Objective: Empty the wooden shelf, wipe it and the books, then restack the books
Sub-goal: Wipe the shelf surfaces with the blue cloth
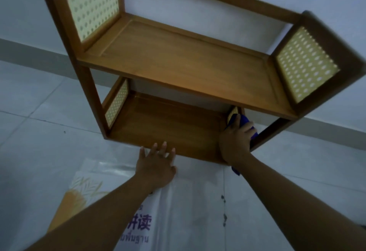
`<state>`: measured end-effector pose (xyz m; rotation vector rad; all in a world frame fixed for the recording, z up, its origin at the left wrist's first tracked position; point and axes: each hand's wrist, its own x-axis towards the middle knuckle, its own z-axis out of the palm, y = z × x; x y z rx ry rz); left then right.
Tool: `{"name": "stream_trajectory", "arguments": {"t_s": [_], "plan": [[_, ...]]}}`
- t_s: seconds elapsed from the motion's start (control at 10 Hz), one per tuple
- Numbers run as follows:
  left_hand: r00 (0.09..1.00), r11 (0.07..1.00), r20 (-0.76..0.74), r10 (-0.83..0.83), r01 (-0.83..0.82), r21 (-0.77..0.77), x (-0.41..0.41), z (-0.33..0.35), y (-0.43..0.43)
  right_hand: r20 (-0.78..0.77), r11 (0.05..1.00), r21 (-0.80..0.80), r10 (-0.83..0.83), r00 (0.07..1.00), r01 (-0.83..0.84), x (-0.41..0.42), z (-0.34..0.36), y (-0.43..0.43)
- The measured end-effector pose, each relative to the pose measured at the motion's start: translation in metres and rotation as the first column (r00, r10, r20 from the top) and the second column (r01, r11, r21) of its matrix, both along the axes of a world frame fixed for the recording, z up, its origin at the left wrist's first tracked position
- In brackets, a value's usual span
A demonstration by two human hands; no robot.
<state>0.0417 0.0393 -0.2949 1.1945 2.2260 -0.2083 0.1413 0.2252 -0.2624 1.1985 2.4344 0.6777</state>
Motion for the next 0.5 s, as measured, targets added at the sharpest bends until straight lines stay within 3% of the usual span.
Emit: {"name": "stream_trajectory", "arguments": {"t_s": [0.2,0.3,0.4,0.5], "plan": [[1.000,1.000,-0.004,0.011,-0.011,0.009,0.000,0.001,-0.002,-0.177,0.997,-0.079,0.011,0.984,-0.025,-0.001,-0.002,0.019],[1.000,1.000,-0.006,0.011,-0.011,0.018,0.000,0.001,-0.003,-0.128,0.994,-0.010,0.107,0.986,-0.109,0.005,-0.013,0.016],[1.000,1.000,0.005,0.009,-0.010,0.019,-0.001,0.000,-0.003,-0.217,0.975,-0.131,0.147,0.965,-0.178,0.015,-0.015,0.003],[1.000,1.000,0.018,0.014,-0.015,0.018,-0.002,0.000,-0.003,-0.402,0.960,-0.206,0.093,0.911,-0.189,0.014,-0.008,-0.005]]}}
